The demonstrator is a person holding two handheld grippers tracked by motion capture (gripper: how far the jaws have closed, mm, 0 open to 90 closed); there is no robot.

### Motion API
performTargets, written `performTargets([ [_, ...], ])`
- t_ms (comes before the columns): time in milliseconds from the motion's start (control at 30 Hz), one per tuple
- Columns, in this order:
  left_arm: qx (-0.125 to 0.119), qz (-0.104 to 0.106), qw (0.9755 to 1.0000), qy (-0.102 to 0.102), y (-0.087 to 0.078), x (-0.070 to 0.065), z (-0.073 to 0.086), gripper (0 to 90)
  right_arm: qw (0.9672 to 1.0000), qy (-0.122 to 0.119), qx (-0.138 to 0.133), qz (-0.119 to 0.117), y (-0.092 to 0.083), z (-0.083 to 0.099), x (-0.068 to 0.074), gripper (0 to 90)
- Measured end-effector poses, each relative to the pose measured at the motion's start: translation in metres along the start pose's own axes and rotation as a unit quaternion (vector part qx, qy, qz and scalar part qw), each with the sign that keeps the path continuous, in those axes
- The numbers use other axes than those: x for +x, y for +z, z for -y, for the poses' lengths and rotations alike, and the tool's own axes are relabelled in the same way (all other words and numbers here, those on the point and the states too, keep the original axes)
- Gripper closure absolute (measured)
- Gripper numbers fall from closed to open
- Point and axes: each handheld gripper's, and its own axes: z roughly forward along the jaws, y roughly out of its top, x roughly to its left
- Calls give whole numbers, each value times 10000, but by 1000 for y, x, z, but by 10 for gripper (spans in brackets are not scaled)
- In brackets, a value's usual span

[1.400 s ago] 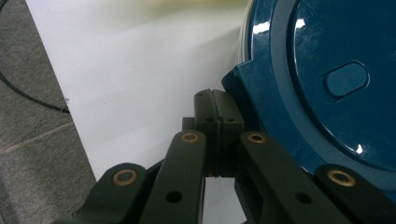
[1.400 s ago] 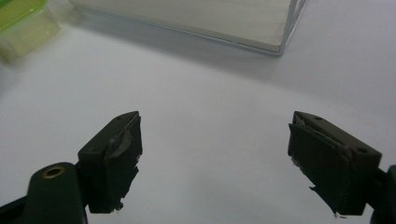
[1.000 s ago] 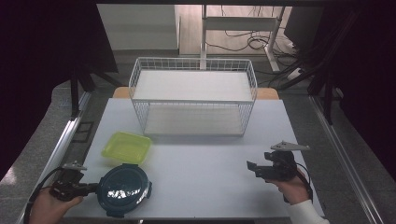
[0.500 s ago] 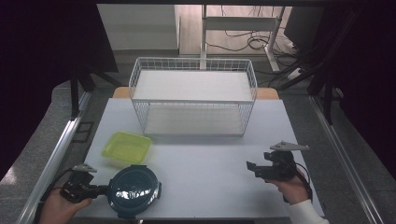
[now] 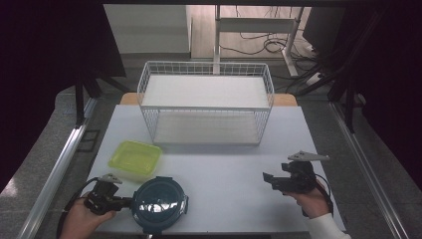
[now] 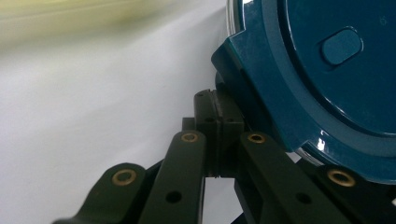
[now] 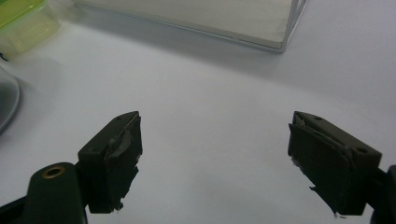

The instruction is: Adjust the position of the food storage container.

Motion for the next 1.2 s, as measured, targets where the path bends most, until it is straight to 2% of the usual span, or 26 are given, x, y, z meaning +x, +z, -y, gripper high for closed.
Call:
performTargets([
  [600,154,97,9996,218,20,-33,-24,900,10000,25,47,-14,0,2,1,176],
  [1200,233,102,9992,309,33,-52,-38,900,10000,32,68,10,0,3,0,176],
])
